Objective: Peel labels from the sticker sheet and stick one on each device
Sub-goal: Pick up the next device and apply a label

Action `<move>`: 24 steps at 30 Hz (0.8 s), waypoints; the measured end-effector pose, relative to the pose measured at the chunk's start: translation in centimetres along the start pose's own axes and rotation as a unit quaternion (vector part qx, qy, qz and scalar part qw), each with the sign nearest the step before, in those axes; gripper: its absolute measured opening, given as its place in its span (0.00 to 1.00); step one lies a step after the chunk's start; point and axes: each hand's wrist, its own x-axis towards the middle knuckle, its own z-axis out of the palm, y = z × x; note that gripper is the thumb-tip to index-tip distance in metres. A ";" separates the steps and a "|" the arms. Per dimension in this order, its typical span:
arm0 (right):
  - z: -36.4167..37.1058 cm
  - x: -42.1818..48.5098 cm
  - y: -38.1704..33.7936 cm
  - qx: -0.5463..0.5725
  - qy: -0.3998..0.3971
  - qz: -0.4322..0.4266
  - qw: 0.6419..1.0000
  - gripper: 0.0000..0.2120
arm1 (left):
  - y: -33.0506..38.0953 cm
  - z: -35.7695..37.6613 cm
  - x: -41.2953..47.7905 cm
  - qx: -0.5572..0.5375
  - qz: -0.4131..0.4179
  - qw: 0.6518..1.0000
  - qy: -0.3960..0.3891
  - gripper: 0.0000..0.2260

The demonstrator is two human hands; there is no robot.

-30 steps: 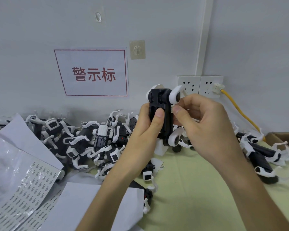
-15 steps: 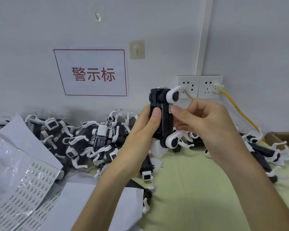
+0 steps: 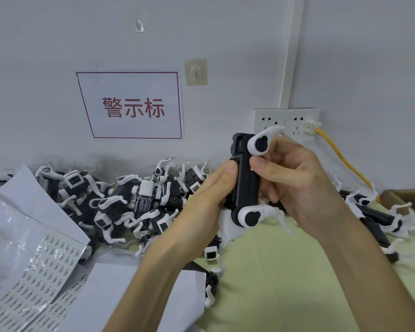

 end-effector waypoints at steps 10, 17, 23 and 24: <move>-0.1 -0.1 0.6 0.000 -0.039 -0.016 0.999 0.10 | 0.4 0.0 -0.1 -0.011 0.015 0.999 -0.029 0.24; 0.3 0.0 0.9 -0.035 -0.016 -0.070 0.997 0.20 | 0.4 -0.1 -0.3 -0.021 0.001 1.000 -0.018 0.22; -0.4 -0.1 0.8 -0.028 -0.052 -0.052 0.997 0.18 | 0.4 -0.1 -0.2 -0.018 -0.006 1.000 -0.007 0.16; -0.4 -0.1 0.8 -0.025 -0.055 -0.051 0.997 0.17 | 0.4 -0.1 0.0 -0.022 -0.005 1.000 -0.003 0.16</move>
